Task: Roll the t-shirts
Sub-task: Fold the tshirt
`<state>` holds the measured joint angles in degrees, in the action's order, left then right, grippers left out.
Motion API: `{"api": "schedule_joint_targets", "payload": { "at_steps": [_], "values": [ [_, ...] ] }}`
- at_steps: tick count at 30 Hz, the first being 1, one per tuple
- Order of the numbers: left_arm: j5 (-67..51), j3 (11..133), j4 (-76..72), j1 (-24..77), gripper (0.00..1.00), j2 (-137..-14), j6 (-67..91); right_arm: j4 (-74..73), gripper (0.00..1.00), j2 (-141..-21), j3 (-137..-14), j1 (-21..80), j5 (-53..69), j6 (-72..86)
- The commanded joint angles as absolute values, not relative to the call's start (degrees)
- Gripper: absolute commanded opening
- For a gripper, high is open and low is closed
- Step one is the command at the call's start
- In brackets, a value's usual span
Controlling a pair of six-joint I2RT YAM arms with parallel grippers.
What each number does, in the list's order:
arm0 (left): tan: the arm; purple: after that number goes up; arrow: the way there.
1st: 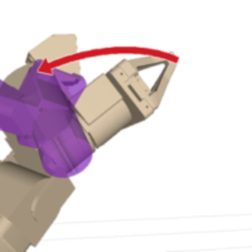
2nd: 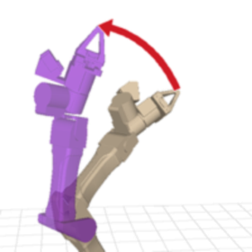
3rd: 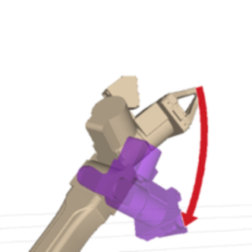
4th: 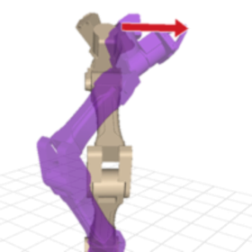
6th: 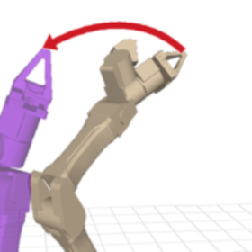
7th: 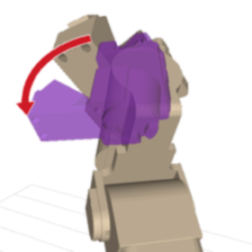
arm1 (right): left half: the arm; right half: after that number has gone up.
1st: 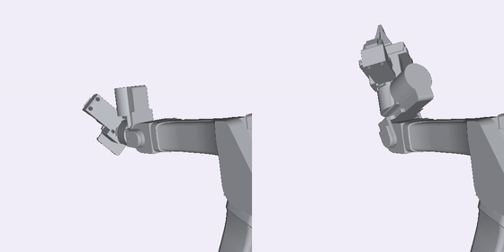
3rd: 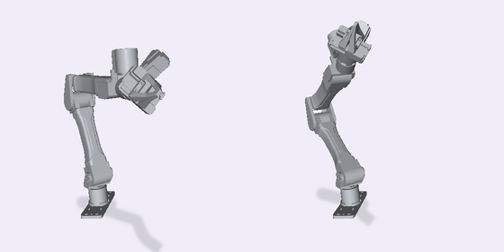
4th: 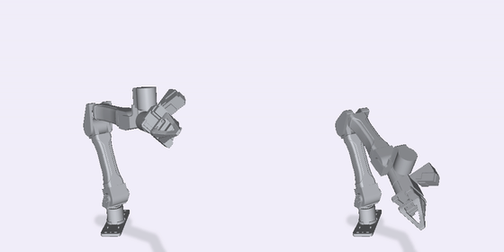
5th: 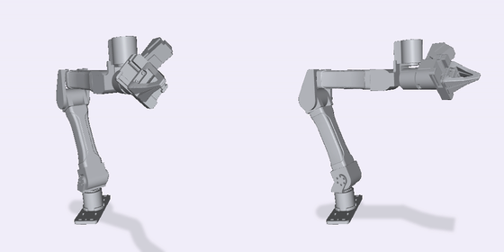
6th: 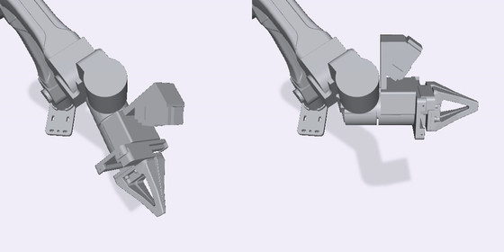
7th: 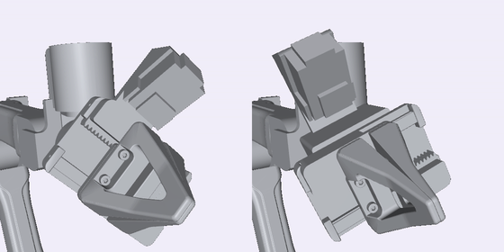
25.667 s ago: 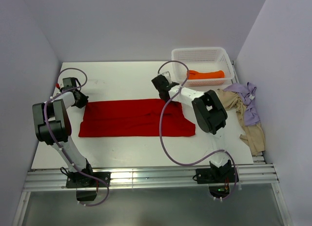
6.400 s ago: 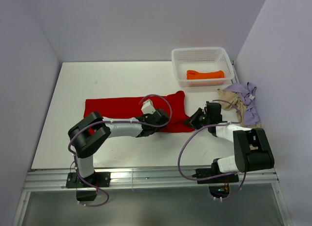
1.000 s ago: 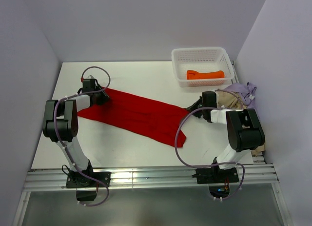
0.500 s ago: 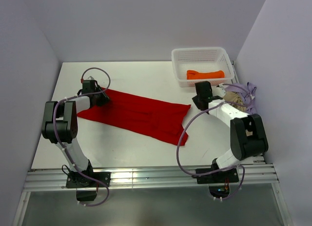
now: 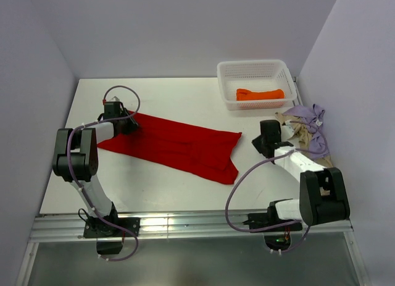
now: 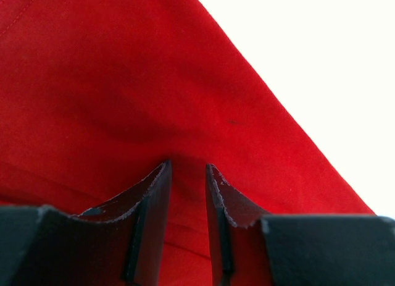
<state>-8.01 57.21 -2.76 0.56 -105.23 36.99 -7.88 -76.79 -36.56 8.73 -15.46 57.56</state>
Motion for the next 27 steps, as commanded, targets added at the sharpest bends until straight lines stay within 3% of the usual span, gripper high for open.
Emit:
{"api": "schedule_joint_targets", "payload": {
  "at_steps": [1,2,4,14,27],
  "values": [
    [-8.1,55.1,0.5,0.3,0.35,-104.2,35.1,-0.2,0.14,-73.0,-32.3,6.7,-4.9,52.8],
    [-8.1,55.0,0.5,0.3,0.35,-104.2,35.0,-0.2,0.08,-72.9,-31.6,6.7,-3.3,53.0],
    [-8.2,54.9,-1.0,0.3,0.35,-104.1,34.9,2.5,0.08,-73.5,-30.4,6.7,-0.3,53.1],
    [-8.4,55.0,-1.0,0.3,0.35,-104.1,34.7,13.3,0.27,-80.1,-29.3,6.9,8.9,55.1],
    [-8.2,55.7,-0.3,0.4,0.35,-104.9,34.7,20.4,0.28,-91.9,-32.9,7.1,10.6,58.2]
  ]
}}
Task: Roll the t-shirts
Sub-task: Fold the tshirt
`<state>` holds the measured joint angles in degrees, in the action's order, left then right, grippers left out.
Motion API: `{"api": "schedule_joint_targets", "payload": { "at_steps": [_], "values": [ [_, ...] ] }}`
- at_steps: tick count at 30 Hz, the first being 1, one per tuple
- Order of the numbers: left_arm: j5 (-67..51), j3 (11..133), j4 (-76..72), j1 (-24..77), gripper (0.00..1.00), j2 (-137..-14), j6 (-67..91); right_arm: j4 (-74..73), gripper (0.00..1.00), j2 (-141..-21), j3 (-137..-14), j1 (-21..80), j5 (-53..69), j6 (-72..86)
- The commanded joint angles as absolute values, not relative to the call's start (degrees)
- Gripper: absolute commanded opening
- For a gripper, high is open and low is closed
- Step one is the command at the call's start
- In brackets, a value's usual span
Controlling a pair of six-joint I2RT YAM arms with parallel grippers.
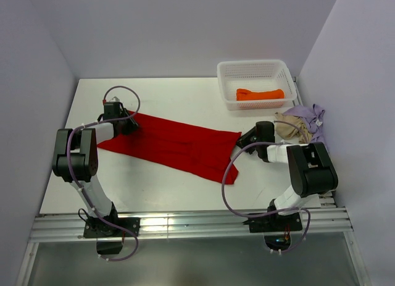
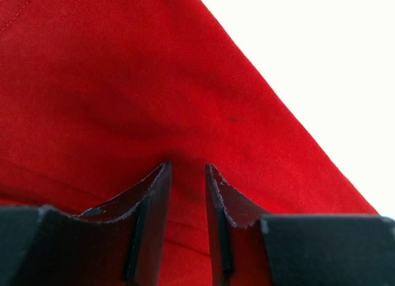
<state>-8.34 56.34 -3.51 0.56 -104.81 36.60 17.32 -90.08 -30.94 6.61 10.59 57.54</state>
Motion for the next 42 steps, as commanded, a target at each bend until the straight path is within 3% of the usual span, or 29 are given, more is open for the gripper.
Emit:
{"api": "schedule_joint_targets", "payload": {
  "at_steps": [1,10,24,35,40,42],
  "values": [
    [-8.1,55.7,-0.3,0.4,0.35,-104.9,34.7,20.4,0.29,-92.2,-33.0,7.2,10.3,58.1],
    [-7.6,55.8,-0.2,0.7,0.35,-104.9,34.7,22.7,0.35,-89.3,-30.5,7.2,8.0,58.7],
    [-7.6,56.2,-0.2,0.9,0.34,-105.0,34.6,22.6,0.36,-85.2,-29.3,7.2,8.3,59.4],
    [-7.6,56.3,-0.2,0.9,0.33,-105.2,34.6,24.8,0.36,-91.5,-31.1,8.6,10.0,60.9],
    [-7.6,56.4,-0.2,1.0,0.33,-105.3,34.5,24.4,0.35,-94.1,-33.1,9.8,9.6,61.3],
    [-7.6,56.4,-0.2,1.0,0.33,-105.3,34.5,22.5,0.26,-94.7,-34.1,9.9,8.6,60.6]
  ]
}}
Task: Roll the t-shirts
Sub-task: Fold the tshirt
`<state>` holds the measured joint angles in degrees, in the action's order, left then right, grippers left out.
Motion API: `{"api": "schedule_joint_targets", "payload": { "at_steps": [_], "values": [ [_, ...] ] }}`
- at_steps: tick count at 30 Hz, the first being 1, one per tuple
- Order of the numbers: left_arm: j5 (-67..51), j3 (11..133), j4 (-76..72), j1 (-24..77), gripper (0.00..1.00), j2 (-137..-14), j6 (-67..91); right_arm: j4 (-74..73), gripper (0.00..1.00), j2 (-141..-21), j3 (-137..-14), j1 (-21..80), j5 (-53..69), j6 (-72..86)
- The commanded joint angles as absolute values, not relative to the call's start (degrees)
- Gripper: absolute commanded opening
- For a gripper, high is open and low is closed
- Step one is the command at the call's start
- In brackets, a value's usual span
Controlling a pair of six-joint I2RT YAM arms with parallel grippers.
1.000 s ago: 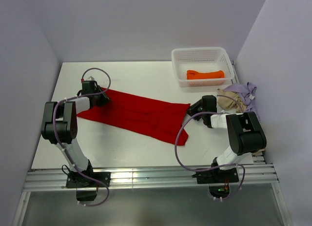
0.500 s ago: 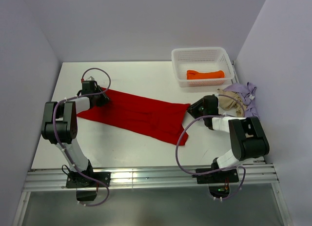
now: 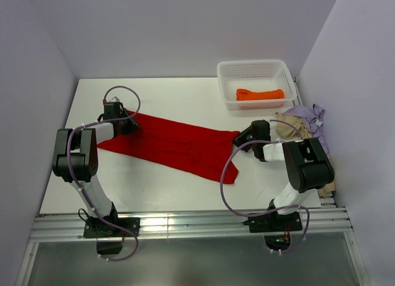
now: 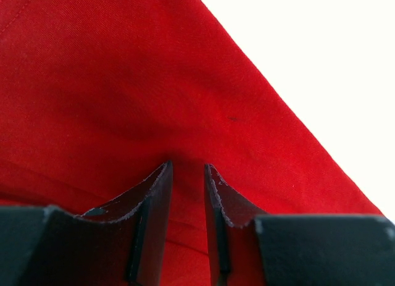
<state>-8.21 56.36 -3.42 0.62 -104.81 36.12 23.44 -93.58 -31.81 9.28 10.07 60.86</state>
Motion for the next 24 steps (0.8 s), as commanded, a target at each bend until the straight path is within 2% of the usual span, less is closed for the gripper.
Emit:
{"api": "schedule_joint_targets", "payload": {
  "at_steps": [1,2,3,14,20,21,23,24],
  "values": [
    [-7.6,56.4,-0.2,1.0,0.33,-105.3,34.5,21.4,0.21,-94.7,-35.2,9.9,7.9,60.2],
    [-7.6,56.5,-0.2,1.0,0.33,-105.3,34.5,19.9,0.16,-94.6,-35.9,9.9,7.2,59.7],
    [-7.6,56.4,-0.2,1.0,0.33,-105.3,34.5,16.3,0.00,-94.2,-36.8,9.9,5.5,58.5],
    [-7.6,56.7,-0.2,1.0,0.33,-105.5,34.5,-8.6,0.00,-86.4,-47.3,9.9,-8.2,45.8],
    [-7.5,56.8,0.3,1.1,0.33,-105.6,34.6,-16.4,0.15,-87.4,-54.4,10.1,-12.2,38.2],
    [-7.3,56.8,1.3,1.1,0.33,-105.6,34.5,-18.0,0.27,-87.8,-56.2,10.6,-13.2,37.8],
    [-7.4,56.8,1.3,1.1,0.33,-105.6,34.5,-19.6,0.44,-89.0,-57.7,11.8,-15.6,37.9],
    [-7.3,56.9,1.4,1.1,0.33,-105.7,34.5,-20.2,0.46,-89.3,-58.2,12.4,-17.0,38.0]
  ]
}}
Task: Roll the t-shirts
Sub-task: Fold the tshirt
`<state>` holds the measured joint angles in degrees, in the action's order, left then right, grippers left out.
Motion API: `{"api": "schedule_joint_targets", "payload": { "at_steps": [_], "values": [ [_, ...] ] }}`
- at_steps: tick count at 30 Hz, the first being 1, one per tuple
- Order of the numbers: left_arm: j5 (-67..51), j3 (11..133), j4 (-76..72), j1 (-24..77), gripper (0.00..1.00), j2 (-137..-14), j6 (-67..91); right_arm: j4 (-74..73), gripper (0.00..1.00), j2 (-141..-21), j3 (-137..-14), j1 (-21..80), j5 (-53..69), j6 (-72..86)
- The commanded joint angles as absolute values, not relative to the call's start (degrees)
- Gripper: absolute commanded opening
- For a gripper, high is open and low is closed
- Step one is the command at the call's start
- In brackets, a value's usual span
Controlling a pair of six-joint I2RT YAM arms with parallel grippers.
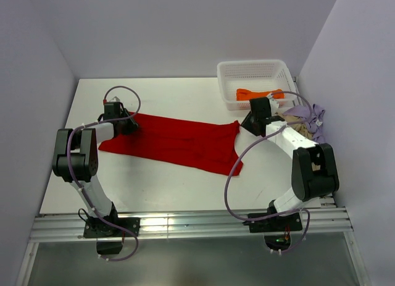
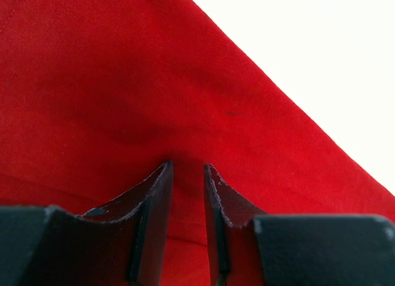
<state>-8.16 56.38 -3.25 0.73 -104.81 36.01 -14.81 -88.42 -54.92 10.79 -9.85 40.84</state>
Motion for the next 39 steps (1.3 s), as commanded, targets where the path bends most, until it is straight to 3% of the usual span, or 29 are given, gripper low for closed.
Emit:
{"api": "schedule_joint_targets", "payload": {
  "at_steps": [1,4,6,11,19,21,25,28,30,31,39],
  "values": [
    [-7.3,56.9,1.4,1.1,0.33,-105.6,34.4,-20.0,0.47,-89.2,-58.4,13.2,-16.8,37.9],
    [-7.0,56.9,1.6,1.2,0.33,-105.7,34.5,-17.3,0.47,-87.3,-55.7,13.2,-15.0,38.6],
    [-6.9,57.0,1.7,1.2,0.33,-105.7,34.5,-15.0,0.40,-85.4,-52.9,13.0,-14.2,38.6],
    [-5.5,56.5,1.7,1.2,0.33,-105.2,35.2,-10.6,0.03,-83.9,-48.6,13.0,-9.1,38.8],
    [-3.8,56.0,1.8,1.2,0.34,-104.6,36.1,-5.4,0.01,-86.7,-45.4,13.2,-4.1,40.0],
    [-3.9,56.0,1.8,1.2,0.34,-104.6,36.1,-5.2,0.01,-86.7,-45.4,13.2,-4.9,40.6],
    [-4.1,56.3,2.1,1.2,0.33,-104.8,35.9,-3.7,0.19,-85.8,-45.4,13.1,-4.9,41.1],
    [-4.1,56.1,2.0,1.2,0.33,-104.7,35.9,-1.9,0.24,-83.1,-44.2,13.1,-7.6,41.0],
    [-4.1,56.0,1.8,1.2,0.34,-104.7,35.9,-0.2,0.31,-81.8,-43.5,13.1,-7.6,40.2],
    [-4.1,56.0,1.8,1.2,0.33,-104.7,35.9,1.6,0.41,-81.6,-43.4,13.1,-7.2,38.9],
    [-4.2,55.9,1.7,1.2,0.33,-104.5,35.9,5.0,0.44,-87.0,-48.6,13.1,-4.7,38.3]
  ]
}}
